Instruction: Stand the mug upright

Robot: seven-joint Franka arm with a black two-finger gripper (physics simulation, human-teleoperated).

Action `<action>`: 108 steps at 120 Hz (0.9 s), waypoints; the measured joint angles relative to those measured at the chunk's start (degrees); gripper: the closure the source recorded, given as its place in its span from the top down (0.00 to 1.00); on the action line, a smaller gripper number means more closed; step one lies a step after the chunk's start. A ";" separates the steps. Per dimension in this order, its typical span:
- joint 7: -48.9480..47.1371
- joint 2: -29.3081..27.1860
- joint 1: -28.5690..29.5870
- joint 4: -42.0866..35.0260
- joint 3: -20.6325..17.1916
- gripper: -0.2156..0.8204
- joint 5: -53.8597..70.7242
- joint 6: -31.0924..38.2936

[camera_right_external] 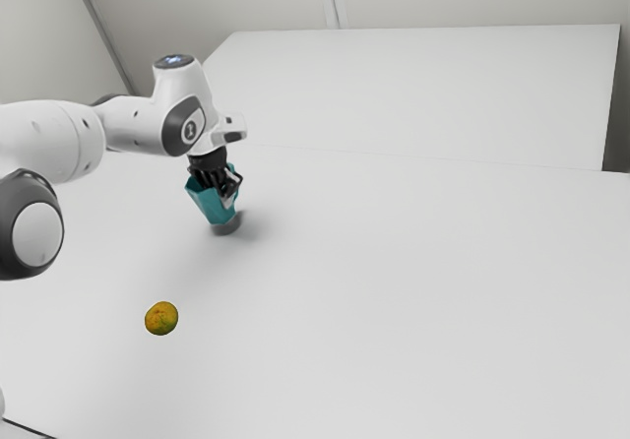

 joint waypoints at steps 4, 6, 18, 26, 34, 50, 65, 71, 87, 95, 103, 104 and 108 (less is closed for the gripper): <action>-0.60 0.06 0.00 -0.08 -0.01 0.04 -0.01 0.14; -0.89 0.08 0.00 -0.17 0.00 0.04 -0.01 0.20; -2.49 0.90 0.00 -0.62 0.03 0.04 -0.01 0.50; -3.42 1.54 0.00 -0.67 0.07 0.04 -0.04 0.63; -4.25 1.91 0.00 -0.68 0.08 0.04 -0.05 0.72; -5.30 2.03 -0.01 -0.54 0.10 0.32 -0.50 0.70; -6.07 1.45 -0.01 0.00 0.11 0.53 -0.73 0.36; -6.35 0.93 -0.01 0.96 0.11 0.58 -0.76 -0.29; -7.14 -3.55 -0.01 6.03 -0.16 0.68 -0.79 -6.48; -7.58 -5.84 0.03 9.30 -1.18 0.71 -0.79 -10.70; -8.08 -7.02 -0.04 14.40 -1.96 0.73 -0.98 -16.01; -8.13 -7.10 -0.04 15.07 -2.02 0.74 -1.02 -16.71; -8.35 -7.31 0.08 17.69 -2.51 0.74 -1.15 -19.45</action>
